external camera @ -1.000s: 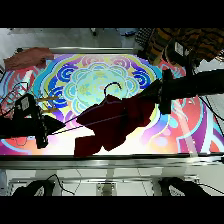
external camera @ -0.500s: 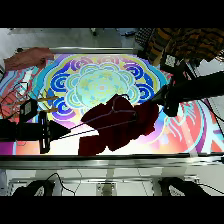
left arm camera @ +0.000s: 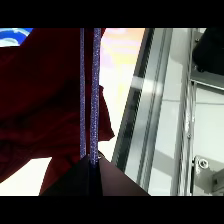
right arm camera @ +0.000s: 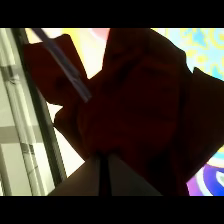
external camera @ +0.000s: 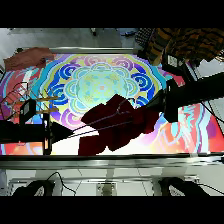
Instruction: Fold the clothes and pants, and hang the long-sleeved shirts on hangers.
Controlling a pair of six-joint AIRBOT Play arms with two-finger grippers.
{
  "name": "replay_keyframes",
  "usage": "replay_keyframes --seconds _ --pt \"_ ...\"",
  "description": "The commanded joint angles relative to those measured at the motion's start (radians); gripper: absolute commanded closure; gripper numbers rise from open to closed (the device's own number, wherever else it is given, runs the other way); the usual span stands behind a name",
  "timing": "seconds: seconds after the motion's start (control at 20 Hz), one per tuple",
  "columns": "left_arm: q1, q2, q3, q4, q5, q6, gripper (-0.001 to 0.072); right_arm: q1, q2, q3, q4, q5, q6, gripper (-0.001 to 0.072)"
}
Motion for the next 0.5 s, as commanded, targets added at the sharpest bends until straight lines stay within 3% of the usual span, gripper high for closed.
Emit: replay_keyframes --seconds 0.0,0.25,0.45 --pt "0.000 0.000 -0.095 -0.042 -0.092 0.000 0.0679 0.001 0.021 0.002 0.158 0.040 -0.001 0.0668" --pt "-0.007 -0.051 -0.167 -0.167 -0.137 0.000 0.0679 0.006 0.035 0.002 0.314 0.036 -0.036 0.0668" --pt "-0.013 -0.069 -0.167 -0.204 -0.131 0.000 0.0679 0.074 0.034 0.002 0.267 0.029 -0.047 0.0668"
